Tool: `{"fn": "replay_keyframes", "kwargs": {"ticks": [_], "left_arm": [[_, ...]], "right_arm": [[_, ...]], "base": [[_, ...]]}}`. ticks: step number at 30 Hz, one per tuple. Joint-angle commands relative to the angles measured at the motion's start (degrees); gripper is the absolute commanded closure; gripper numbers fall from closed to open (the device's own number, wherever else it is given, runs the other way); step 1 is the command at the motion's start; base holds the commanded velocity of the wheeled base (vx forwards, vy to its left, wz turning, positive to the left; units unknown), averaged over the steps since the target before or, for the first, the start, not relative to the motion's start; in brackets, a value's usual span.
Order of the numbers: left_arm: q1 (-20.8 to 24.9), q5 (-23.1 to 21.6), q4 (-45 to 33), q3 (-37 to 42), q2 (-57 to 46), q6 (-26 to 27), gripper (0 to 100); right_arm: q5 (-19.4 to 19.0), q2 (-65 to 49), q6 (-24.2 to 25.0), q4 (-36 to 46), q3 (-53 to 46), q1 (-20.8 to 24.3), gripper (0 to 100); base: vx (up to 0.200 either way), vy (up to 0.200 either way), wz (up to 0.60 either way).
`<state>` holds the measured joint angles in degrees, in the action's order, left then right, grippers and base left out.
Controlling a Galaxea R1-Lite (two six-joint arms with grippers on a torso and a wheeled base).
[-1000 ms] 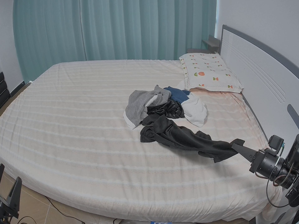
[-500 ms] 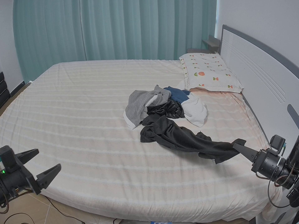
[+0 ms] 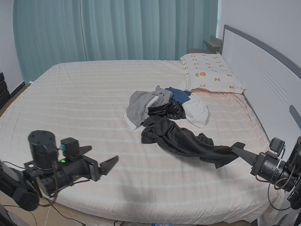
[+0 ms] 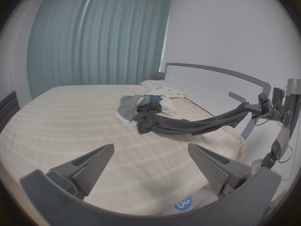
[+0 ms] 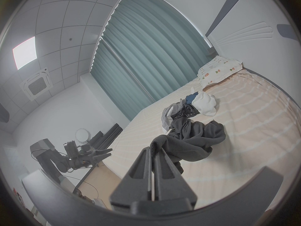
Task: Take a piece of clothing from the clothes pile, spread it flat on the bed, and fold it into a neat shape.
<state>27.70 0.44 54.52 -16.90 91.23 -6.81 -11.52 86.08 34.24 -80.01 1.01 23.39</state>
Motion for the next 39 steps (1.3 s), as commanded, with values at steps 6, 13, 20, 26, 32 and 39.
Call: {"fn": "replay_keyframes", "kwargs": {"ticks": [6, 13, 20, 26, 32, 39], "left_arm": [[17.30, 8.97, 9.56, -8.68, 24.69, -5.23, 0], [17.48, 10.90, 15.53, -12.02, 31.37, -5.31, 0], [17.48, 12.22, 18.17, -15.01, 36.91, -5.23, 0], [17.13, 12.48, 18.17, -17.73, 38.32, -5.58, 0], [16.78, 15.03, 18.26, -22.04, 40.60, -5.84, 0], [15.72, 16.26, 22.21, -24.68, 44.29, -5.49, 0]], "right_arm": [[2.29, 1.29, 0.21, -0.15, -0.75, 5.61, 100], [2.47, 2.43, 0.12, -0.76, 0.66, 5.96, 100], [3.26, 1.37, 0.03, -0.76, 3.56, 7.98, 100], [6.07, 1.11, -0.49, -0.68, 7.78, 12.29, 100], [6.16, 0.49, -0.76, -0.68, 9.36, 15.19, 100], [5.98, -3.20, -2.43, -0.68, 9.36, 17.83, 100]], "base": [[0.000, 0.000, 0.00], [0.000, 0.000, 0.00], [0.000, 0.000, 0.00], [0.000, 0.000, 0.00], [0.000, 0.000, 0.00], [0.000, 0.000, 0.00]]}}
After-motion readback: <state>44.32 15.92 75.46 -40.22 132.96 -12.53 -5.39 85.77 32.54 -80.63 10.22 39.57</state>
